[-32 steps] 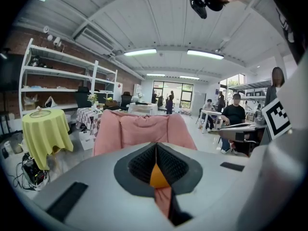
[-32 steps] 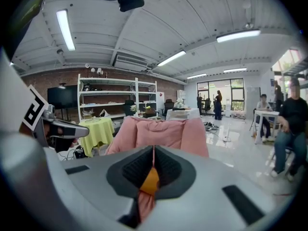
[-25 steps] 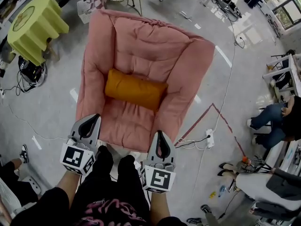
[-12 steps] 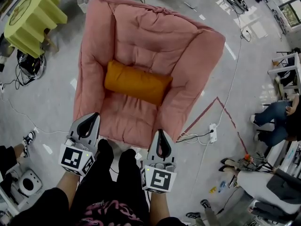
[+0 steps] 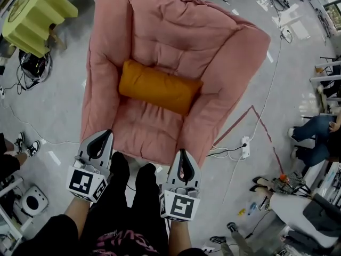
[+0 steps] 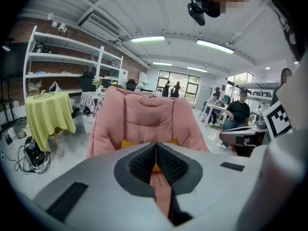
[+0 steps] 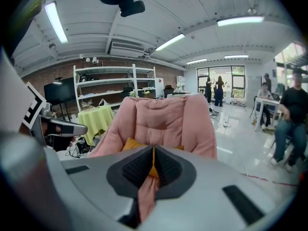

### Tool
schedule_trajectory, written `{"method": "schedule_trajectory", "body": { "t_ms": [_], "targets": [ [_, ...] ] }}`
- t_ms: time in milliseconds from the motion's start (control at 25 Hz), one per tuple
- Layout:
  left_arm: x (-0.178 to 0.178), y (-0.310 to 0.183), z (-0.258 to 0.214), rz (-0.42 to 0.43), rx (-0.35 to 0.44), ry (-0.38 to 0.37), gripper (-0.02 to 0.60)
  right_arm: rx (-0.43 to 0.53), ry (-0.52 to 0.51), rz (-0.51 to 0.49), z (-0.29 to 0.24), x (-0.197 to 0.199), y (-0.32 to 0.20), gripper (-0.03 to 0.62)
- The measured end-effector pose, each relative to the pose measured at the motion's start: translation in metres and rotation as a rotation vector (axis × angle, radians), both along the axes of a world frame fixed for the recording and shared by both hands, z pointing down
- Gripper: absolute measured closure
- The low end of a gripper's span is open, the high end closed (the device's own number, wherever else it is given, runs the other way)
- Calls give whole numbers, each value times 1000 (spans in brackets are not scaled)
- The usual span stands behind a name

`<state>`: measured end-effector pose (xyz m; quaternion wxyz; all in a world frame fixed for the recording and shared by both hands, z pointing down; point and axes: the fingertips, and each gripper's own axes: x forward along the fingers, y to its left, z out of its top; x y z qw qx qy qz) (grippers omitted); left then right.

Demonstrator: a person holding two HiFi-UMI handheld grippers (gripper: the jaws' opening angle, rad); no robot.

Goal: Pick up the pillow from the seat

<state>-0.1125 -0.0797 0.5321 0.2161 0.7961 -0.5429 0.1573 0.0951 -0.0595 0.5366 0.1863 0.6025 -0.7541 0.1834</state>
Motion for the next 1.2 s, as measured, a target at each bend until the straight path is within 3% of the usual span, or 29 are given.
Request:
{"method": "schedule_trajectory", "body": {
  "t_ms": [320, 640, 1080, 1200],
  "targets": [
    [-3, 3, 25, -8, -39, -3, 571, -51, -6, 12, 29, 0, 7, 572],
    [-9, -8, 35, -5, -36, -15, 571, -40, -8, 7, 36, -1, -3, 572],
    [-12, -88, 76, 14, -38, -36, 569, -42, 16, -12, 76, 17, -68, 569],
    [-13, -107, 96, 27, -52, -60, 568, -61, 7, -17, 91, 18, -86, 491]
  ]
}}
